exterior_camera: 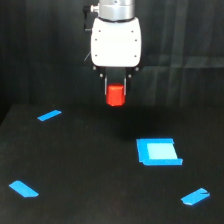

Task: Pick up the red object from the table

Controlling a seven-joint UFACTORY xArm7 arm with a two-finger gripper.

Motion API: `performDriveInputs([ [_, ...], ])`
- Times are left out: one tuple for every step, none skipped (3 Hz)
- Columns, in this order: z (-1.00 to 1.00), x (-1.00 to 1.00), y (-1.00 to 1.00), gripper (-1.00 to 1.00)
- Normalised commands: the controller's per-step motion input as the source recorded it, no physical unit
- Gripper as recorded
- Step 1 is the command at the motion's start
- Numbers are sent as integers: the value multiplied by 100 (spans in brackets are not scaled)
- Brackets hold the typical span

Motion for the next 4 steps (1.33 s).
performDriveInputs([
  [1, 1, -7, -100],
  [-1, -2, 7, -98],
  [1, 9, -15, -100],
  [9, 3, -6, -98],
])
